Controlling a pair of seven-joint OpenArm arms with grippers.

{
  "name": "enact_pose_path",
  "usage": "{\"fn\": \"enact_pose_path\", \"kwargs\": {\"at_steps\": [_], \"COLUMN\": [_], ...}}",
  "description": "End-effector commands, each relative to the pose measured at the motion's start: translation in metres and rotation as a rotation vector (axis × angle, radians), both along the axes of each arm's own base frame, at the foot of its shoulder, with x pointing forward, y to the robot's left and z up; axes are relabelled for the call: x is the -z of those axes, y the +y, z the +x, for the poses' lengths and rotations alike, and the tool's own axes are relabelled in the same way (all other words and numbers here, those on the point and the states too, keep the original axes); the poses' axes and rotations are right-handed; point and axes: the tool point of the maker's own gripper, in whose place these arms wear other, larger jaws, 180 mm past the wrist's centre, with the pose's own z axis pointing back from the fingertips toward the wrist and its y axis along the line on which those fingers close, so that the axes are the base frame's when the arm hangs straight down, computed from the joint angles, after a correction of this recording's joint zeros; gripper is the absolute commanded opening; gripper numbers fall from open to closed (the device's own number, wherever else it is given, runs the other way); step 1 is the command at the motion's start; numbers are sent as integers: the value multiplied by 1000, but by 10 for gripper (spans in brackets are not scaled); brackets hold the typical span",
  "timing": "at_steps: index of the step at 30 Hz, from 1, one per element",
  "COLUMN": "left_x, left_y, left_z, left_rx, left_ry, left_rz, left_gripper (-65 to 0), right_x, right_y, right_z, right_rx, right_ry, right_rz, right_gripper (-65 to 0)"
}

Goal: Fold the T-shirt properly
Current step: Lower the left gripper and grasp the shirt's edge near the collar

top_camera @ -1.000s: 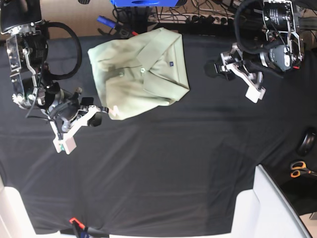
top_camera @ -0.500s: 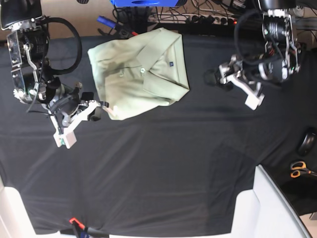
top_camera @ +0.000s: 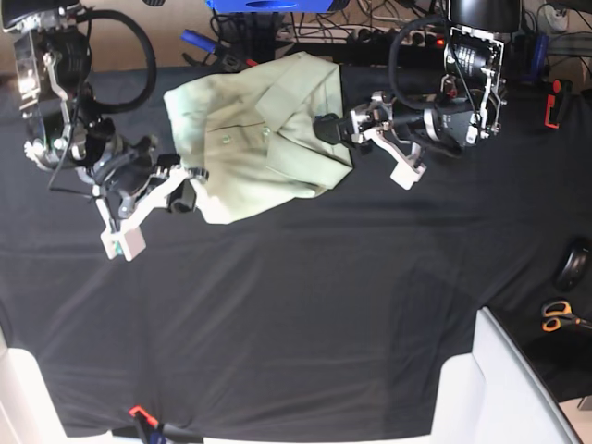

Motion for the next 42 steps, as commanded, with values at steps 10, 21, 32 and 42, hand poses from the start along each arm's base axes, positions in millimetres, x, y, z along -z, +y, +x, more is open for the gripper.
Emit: {"fn": "enact_pose_path", "kwargs": {"at_steps": [10, 21, 32, 42], "left_x": [24, 30, 31, 42], "left_y": [-47, -56, -67, -82], "left_z": [-19, -8, -5, -16], "left_rx": [115, 216, 279, 266], "left_ry": [-12, 6, 16, 81], "left_rz": [53, 73, 76, 51], "left_gripper": [-181, -205, -264, -650], "right_x": [-5, -4, -8, -9], "right_y": [0, 1, -1, -1], "right_z": [-3, -5, 1, 2], "right_rx": [1, 3, 19, 22], "right_ry": [-19, -16, -53, -58], "right_rz": [10, 13, 14, 17], "right_gripper": [-583, -583, -583, -583]}}
